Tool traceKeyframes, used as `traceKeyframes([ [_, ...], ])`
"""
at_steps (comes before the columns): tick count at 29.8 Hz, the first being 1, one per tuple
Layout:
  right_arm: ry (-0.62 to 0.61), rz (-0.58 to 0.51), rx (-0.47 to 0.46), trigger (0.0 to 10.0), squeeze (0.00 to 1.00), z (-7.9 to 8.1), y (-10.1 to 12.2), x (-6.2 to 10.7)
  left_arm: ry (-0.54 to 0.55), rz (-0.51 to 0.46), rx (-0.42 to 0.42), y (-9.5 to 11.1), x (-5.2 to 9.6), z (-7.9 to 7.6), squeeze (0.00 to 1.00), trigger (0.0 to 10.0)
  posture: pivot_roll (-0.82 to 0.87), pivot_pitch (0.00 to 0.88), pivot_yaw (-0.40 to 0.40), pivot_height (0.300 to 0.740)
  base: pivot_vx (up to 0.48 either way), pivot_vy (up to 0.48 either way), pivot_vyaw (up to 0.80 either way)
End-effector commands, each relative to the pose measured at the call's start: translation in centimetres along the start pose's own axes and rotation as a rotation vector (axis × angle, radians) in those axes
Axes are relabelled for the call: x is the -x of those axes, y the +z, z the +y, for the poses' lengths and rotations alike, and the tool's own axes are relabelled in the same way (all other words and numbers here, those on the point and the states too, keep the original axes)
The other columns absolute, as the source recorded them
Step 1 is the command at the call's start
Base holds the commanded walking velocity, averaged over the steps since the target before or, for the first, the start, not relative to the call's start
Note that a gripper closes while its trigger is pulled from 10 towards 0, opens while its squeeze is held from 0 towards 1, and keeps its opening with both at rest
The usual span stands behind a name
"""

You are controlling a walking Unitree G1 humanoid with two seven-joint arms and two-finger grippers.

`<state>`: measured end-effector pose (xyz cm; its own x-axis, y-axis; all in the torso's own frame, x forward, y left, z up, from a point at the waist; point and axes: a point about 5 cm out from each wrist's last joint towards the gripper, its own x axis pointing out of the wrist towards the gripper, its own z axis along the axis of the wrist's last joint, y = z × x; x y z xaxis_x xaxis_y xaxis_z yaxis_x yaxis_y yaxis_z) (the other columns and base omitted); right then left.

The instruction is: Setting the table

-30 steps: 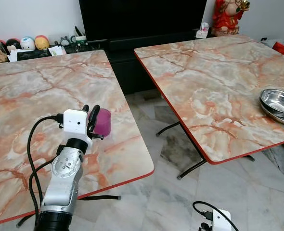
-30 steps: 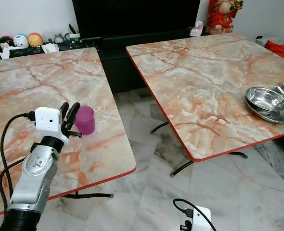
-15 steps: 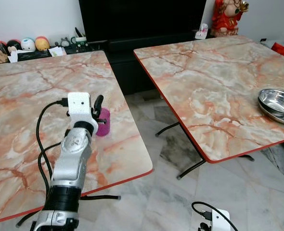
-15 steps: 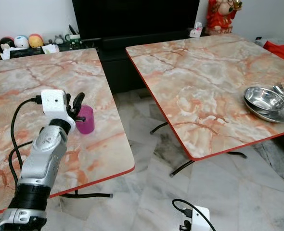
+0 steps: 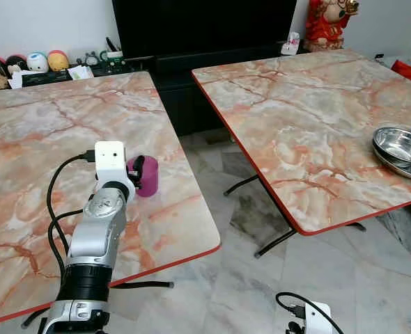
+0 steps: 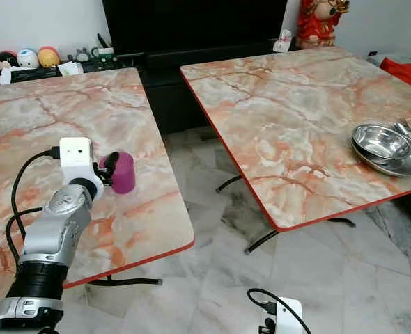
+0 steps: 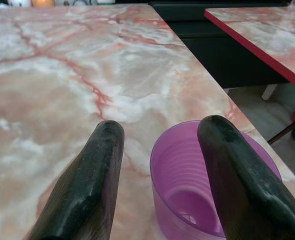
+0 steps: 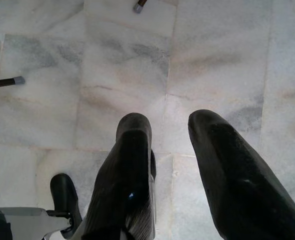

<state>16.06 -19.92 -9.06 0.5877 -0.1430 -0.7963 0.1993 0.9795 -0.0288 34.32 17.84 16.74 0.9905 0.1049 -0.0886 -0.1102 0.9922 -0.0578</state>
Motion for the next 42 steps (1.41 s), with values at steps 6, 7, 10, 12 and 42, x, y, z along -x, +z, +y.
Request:
traceKeyframes([
  [6, -0.003, 0.012, 0.008, 10.0, 0.0, -0.2, -0.3, 0.1, 0.097, 0.015, 0.112, 1.3, -0.3, 0.9, 0.0, 10.0, 0.11, 0.0, 0.009, 0.74, 0.0, 0.0, 0.0],
  [7, -0.003, 0.012, 0.008, 10.0, 0.0, -0.2, -0.3, 0.1, 0.105, 0.017, 0.112, 1.3, -0.3, 1.0, 0.0, 10.0, 0.11, 0.0, 0.009, 0.74, 0.0, 0.0, 0.0],
  [10, -0.002, 0.014, 0.009, 10.0, 0.0, -0.2, -0.3, 0.1, 0.131, 0.067, 0.156, 1.0, -0.4, 1.4, 1.0, 10.0, 0.11, 0.0, 0.011, 0.74, 0.0, 0.0, 0.0],
  [12, 0.0, 0.016, 0.01, 10.0, 0.0, -0.2, -0.3, 0.1, 0.125, 0.094, 0.194, 0.7, -0.4, 1.4, 1.0, 10.0, 0.11, 0.0, 0.011, 0.74, 0.0, 0.0, 0.0],
  [42, 0.008, 0.016, 0.021, 10.0, 0.0, -0.2, -0.2, 0.0, 0.052, 0.102, 0.016, 0.4, 0.0, 0.1, 0.0, 10.0, 0.11, 0.0, 0.011, 0.74, 0.0, 0.0, 0.0],
])
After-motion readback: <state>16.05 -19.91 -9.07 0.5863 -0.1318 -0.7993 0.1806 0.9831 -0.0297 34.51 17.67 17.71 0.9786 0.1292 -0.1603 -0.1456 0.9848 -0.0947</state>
